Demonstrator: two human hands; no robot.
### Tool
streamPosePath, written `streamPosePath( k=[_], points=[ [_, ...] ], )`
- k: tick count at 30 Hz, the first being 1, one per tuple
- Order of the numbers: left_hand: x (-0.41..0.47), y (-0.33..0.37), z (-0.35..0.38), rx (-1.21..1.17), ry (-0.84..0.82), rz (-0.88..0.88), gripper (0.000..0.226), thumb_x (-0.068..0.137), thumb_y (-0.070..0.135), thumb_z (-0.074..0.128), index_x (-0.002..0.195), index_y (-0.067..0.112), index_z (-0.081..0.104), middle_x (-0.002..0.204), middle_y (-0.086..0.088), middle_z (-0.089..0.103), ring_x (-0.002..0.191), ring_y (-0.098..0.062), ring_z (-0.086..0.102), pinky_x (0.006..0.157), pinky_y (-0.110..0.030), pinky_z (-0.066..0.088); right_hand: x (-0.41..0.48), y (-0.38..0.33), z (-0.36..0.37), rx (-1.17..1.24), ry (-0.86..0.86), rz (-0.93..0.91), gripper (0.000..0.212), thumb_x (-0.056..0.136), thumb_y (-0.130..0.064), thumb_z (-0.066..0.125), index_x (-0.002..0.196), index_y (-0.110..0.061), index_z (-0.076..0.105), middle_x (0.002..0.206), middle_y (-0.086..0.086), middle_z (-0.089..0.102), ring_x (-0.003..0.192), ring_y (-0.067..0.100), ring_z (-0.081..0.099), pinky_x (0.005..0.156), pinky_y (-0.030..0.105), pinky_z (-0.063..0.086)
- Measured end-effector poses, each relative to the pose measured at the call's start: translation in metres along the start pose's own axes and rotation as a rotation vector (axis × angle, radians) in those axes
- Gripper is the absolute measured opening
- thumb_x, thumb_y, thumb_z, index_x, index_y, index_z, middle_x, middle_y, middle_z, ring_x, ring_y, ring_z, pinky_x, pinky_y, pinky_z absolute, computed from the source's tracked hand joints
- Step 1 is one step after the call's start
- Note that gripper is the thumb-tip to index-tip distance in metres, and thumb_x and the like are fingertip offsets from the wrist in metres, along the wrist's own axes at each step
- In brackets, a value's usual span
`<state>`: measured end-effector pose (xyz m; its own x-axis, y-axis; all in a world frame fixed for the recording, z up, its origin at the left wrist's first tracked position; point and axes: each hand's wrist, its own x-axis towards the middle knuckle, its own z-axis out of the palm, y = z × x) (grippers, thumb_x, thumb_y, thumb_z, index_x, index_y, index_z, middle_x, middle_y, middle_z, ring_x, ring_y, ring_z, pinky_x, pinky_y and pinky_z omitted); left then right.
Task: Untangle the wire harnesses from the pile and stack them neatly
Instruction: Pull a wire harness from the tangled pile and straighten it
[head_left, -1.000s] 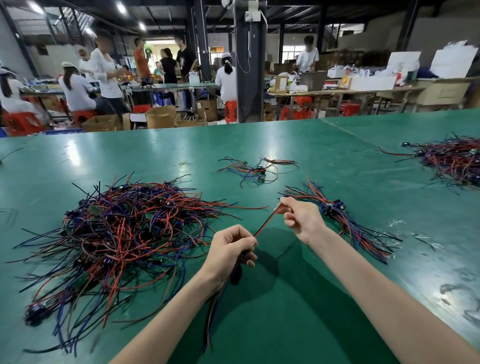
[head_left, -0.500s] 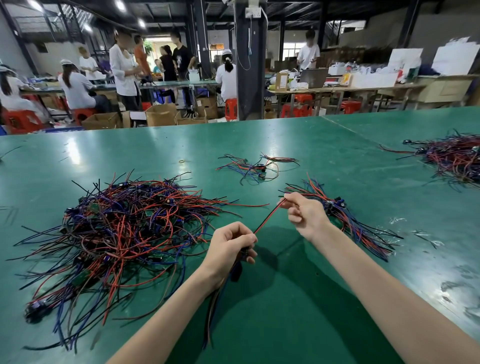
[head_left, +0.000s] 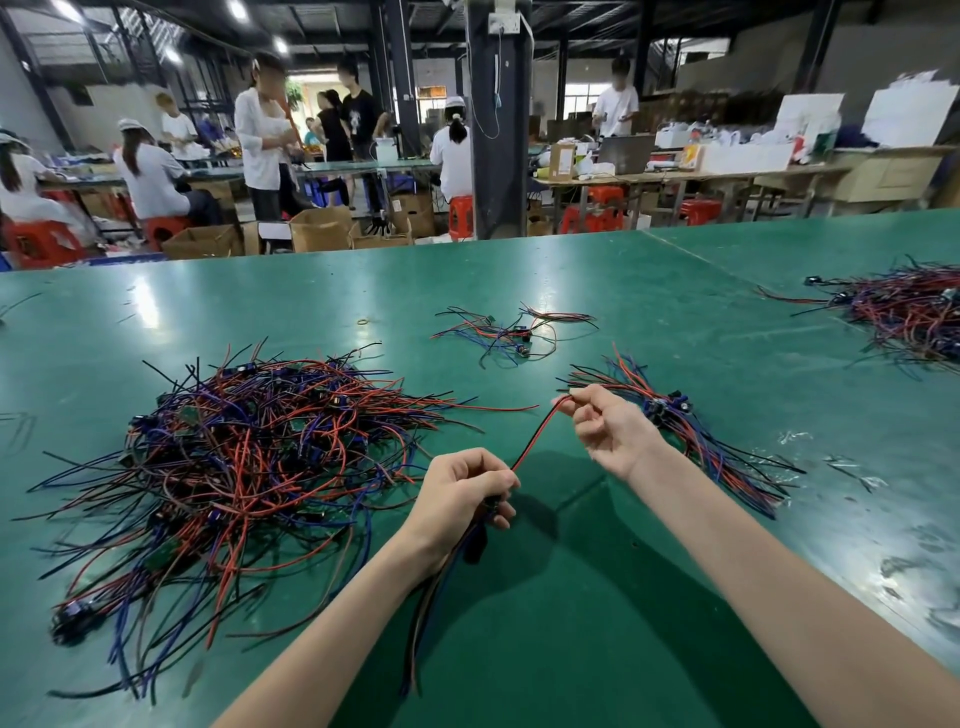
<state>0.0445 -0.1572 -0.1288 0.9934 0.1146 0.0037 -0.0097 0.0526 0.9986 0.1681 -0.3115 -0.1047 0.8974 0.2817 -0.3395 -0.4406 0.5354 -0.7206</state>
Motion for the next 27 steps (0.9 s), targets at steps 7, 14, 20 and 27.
streamPosePath(
  k=[7, 14, 20, 27],
  points=[
    [-0.002, 0.001, 0.0, -0.023, -0.022, -0.018, 0.025, 0.086, -0.007, 0.056, 0.064, 0.003, 0.064, 0.053, -0.006, 0.055, 0.046, -0.015, 0.057, 0.043, -0.021, 0.045, 0.003, 0.007, 0.0, -0.266, 0.08, -0.196, 0.02, 0.091, 0.0, 0.05, 0.073, 0.004, 0.057, 0.05, 0.009, 0.065, 0.032, 0.004, 0.046, 0.029, 0.014, 0.031],
    [-0.005, 0.004, 0.001, -0.041, -0.027, -0.009, 0.02, 0.087, -0.006, 0.054, 0.069, -0.001, 0.062, 0.055, -0.006, 0.054, 0.046, -0.016, 0.057, 0.044, -0.022, 0.047, 0.003, 0.008, -0.002, 0.025, 0.016, 0.1, 0.016, 0.095, -0.001, 0.045, 0.081, 0.0, 0.052, 0.046, 0.01, 0.06, 0.027, 0.001, 0.042, 0.026, 0.01, 0.029],
    [-0.005, 0.002, 0.002, -0.044, 0.002, -0.007, 0.02, 0.088, -0.007, 0.053, 0.07, 0.0, 0.059, 0.056, -0.008, 0.051, 0.046, -0.016, 0.055, 0.045, -0.023, 0.046, -0.001, 0.015, -0.001, -0.103, 0.056, -0.028, 0.018, 0.093, -0.007, 0.056, 0.077, 0.002, 0.056, 0.051, 0.008, 0.064, 0.031, 0.002, 0.047, 0.029, 0.011, 0.034],
    [-0.001, 0.004, -0.004, -0.038, 0.161, 0.07, 0.02, 0.088, -0.002, 0.057, 0.07, 0.006, 0.059, 0.057, -0.005, 0.054, 0.049, -0.014, 0.053, 0.047, -0.023, 0.048, -0.018, 0.028, 0.007, -0.427, -0.112, -0.065, 0.028, 0.091, -0.036, 0.058, 0.094, -0.008, 0.056, 0.089, 0.008, 0.063, 0.047, 0.011, 0.056, 0.04, 0.021, 0.045]
  ],
)
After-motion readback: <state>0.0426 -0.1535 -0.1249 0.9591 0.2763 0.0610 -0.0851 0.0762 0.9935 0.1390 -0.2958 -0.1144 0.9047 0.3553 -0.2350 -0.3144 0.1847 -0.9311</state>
